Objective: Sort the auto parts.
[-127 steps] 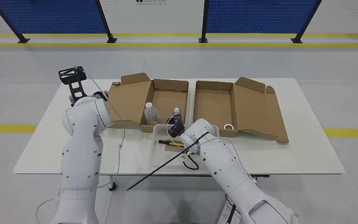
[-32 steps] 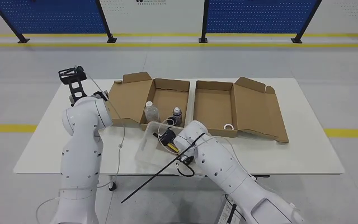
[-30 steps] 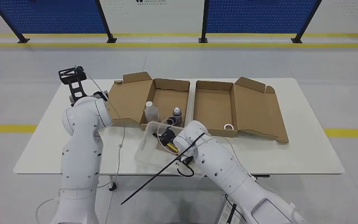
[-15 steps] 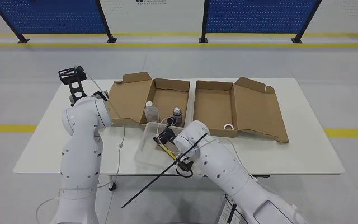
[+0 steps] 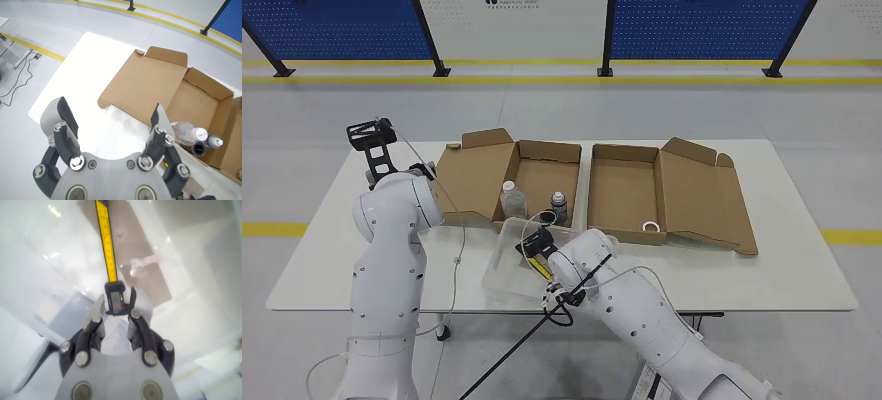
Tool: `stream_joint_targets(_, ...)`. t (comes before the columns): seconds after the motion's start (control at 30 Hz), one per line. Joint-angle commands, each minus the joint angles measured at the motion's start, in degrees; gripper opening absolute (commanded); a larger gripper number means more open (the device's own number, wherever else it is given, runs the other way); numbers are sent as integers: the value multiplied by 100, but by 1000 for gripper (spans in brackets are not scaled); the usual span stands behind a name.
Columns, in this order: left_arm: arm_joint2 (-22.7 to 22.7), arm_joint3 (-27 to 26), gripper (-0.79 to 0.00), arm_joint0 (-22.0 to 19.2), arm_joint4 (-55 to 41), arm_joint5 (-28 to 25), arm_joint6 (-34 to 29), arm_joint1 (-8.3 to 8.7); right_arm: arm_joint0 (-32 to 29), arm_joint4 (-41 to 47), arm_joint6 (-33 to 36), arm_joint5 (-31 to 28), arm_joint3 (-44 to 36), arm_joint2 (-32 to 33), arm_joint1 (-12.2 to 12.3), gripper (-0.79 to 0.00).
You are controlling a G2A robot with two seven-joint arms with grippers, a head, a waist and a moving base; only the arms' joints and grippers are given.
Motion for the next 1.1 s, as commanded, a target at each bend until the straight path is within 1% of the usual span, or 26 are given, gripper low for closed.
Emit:
stream_joint_targets(0.0, 0, 0, 0, 0, 0, 0, 0, 0, -28, -107, 12, 14, 39, -32, 3, -446)
stream_joint_targets(0.43, 0, 0, 0, 0, 0, 0, 0, 0, -75, -99, -203, 45, 345, -21, -30, -456)
stream_joint_targets(0.8, 0, 0, 0, 0, 0, 0, 0, 0, -4, -9, -201, -23, 340, -53, -80, -422)
stream_joint_targets(1.07, 0, 0, 0, 0, 0, 0, 0, 0, -29, -54, -231, -58, 464, -68, -91, -416)
